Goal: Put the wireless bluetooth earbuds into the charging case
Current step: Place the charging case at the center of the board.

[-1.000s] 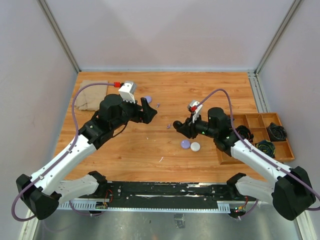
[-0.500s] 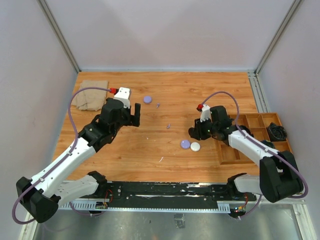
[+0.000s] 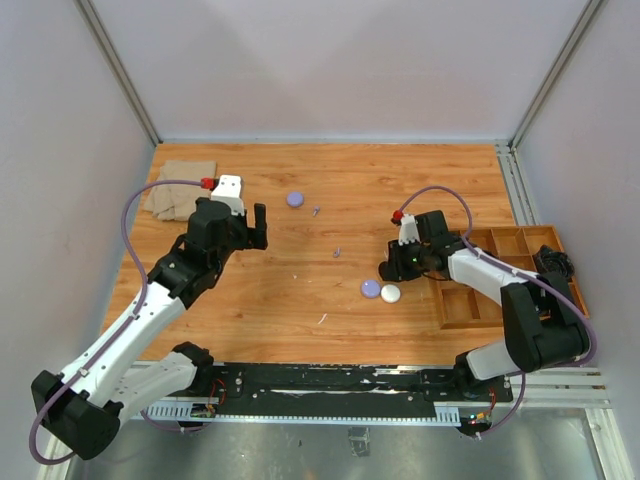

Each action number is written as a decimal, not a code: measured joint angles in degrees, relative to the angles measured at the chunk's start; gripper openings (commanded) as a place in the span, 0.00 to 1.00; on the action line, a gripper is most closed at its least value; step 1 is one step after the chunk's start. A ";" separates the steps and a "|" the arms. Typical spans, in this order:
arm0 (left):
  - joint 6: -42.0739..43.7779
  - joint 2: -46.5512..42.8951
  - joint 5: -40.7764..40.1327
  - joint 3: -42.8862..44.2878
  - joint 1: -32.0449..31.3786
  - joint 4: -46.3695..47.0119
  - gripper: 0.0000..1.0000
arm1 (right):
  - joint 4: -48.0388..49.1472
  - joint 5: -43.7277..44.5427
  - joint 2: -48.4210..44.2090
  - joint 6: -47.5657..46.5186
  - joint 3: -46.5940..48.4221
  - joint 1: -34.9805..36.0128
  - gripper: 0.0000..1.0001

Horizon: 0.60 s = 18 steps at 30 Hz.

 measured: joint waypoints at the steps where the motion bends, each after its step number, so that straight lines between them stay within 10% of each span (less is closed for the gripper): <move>1: 0.00 -0.02 0.26 0.00 0.39 0.15 0.97 | 0.02 -0.35 0.57 0.00 0.13 -0.02 0.27; 18: -0.24 -0.83 2.03 0.00 3.10 0.59 0.97 | -0.04 -1.49 1.09 -0.37 0.11 -0.48 0.61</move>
